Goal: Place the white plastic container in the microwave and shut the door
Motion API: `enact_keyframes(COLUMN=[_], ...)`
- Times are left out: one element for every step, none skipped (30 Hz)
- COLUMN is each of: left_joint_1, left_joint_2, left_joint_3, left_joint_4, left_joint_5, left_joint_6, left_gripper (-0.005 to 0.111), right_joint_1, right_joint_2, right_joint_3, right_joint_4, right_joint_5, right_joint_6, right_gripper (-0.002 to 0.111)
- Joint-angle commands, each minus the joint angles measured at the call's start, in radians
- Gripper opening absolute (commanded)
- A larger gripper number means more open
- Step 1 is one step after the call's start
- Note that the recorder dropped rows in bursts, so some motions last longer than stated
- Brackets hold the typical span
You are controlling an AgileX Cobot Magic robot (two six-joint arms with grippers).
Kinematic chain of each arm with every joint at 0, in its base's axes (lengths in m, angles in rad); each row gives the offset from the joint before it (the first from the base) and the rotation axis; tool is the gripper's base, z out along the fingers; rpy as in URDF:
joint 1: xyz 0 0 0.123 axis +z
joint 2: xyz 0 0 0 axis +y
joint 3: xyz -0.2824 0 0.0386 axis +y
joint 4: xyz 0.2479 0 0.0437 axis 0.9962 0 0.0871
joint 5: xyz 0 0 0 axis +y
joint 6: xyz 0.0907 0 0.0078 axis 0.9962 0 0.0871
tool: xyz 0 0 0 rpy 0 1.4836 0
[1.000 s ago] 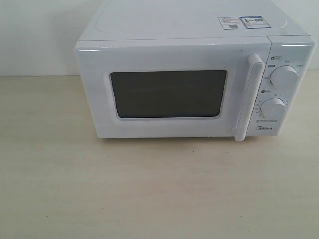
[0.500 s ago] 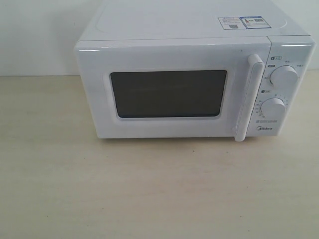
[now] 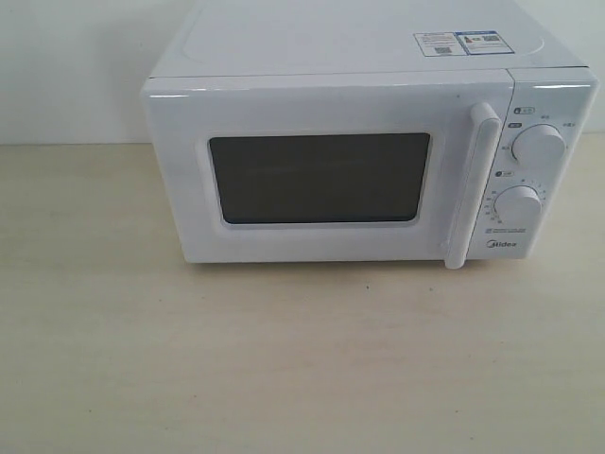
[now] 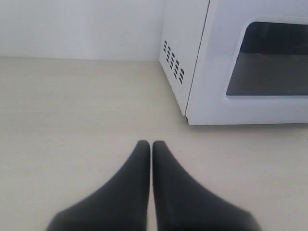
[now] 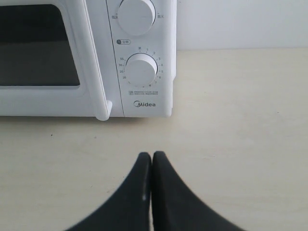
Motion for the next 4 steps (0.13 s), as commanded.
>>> enact_keyframes(left_joint_1=[0.003,0.003,0.003,0.003], left_joint_2=[-0.002,-0.002,-0.002,-0.002], left_joint_3=[0.004,0.004,0.004,0.004], left_joint_4=[0.004,0.004,0.004,0.004], left_joint_5=[0.000,0.000,0.000,0.000], left_joint_6=[-0.001,-0.001,-0.001,-0.001], left_gripper=[0.004,0.004,0.004,0.004], right_joint_1=[-0.007,-0.007,-0.007,-0.007], right_joint_2=[-0.005,-0.005,-0.005,-0.005], right_joint_3=[0.000,0.000,0.000,0.000], right_joint_4=[-0.009,-0.009,-0.009,-0.009], right_joint_5=[-0.003,-0.003,-0.003,-0.003], right_joint_6=[0.002,0.002,0.002,0.002], right_gripper=[0.000,0.000,0.000,0.000])
